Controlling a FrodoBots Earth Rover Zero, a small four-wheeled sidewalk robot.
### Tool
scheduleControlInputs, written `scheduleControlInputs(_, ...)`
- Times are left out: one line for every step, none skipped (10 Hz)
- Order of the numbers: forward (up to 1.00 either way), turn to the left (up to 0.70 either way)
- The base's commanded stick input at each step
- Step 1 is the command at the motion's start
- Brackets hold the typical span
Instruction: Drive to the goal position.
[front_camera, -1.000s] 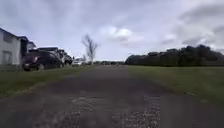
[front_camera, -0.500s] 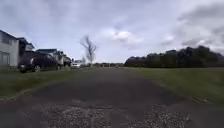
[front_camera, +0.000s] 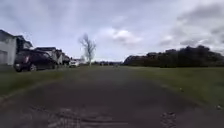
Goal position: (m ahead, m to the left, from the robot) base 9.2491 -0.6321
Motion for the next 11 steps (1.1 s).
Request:
scheduleControlInputs(0.70,0.00)
scheduleControlInputs(0.70,0.00)
scheduleControlInputs(0.70,0.00)
scheduleControlInputs(0.70,0.00)
scheduleControlInputs(0.70,0.00)
scheduleControlInputs(0.70,0.00)
scheduleControlInputs(0.70,0.00)
scheduleControlInputs(0.70,0.00)
scheduleControlInputs(0.70,0.00)
scheduleControlInputs(0.70,0.00)
scheduleControlInputs(0.70,0.00)
